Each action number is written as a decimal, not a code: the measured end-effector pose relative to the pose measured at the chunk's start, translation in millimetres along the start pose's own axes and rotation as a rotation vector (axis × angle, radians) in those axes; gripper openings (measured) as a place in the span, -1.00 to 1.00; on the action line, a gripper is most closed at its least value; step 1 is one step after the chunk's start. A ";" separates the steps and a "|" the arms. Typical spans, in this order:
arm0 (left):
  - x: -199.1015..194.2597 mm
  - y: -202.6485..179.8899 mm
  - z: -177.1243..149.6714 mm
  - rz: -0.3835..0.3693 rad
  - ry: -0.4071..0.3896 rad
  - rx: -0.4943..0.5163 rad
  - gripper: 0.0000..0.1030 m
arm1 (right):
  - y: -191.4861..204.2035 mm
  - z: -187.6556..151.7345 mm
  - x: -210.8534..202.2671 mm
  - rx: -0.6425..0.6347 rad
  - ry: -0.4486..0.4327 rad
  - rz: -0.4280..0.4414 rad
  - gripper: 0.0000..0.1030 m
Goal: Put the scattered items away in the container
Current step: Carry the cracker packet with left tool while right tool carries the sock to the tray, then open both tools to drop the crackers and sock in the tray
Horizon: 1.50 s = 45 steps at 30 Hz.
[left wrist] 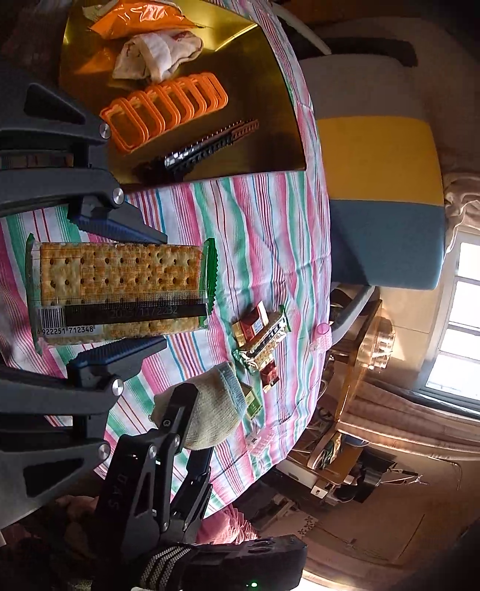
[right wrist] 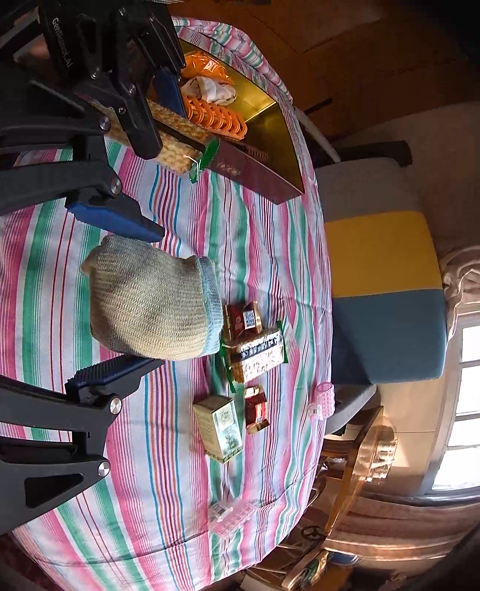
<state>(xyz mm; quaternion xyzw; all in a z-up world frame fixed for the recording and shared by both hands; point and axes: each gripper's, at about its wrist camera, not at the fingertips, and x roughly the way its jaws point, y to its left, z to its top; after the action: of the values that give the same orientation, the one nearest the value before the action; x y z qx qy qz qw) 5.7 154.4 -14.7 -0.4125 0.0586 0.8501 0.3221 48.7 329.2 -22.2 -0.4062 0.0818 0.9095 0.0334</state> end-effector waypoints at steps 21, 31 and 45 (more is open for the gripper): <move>-52.6 121.3 -12.6 0.226 -0.106 -0.249 -0.05 | 115.6 35.0 8.6 -0.128 -0.054 0.170 0.17; -60.1 167.9 -14.3 0.329 -0.102 -0.287 -0.05 | 177.7 57.9 26.1 -0.228 -0.066 0.232 0.17; -37.1 217.4 1.4 0.370 -0.055 -0.303 -0.05 | 228.2 80.1 94.8 -0.253 0.050 0.249 0.22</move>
<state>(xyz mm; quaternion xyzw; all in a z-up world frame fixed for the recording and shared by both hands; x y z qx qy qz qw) -108.0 -34.5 -22.5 -0.4148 -0.0038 0.9047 0.0968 -102.4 118.1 -12.4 -0.4162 0.0169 0.8993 -0.1329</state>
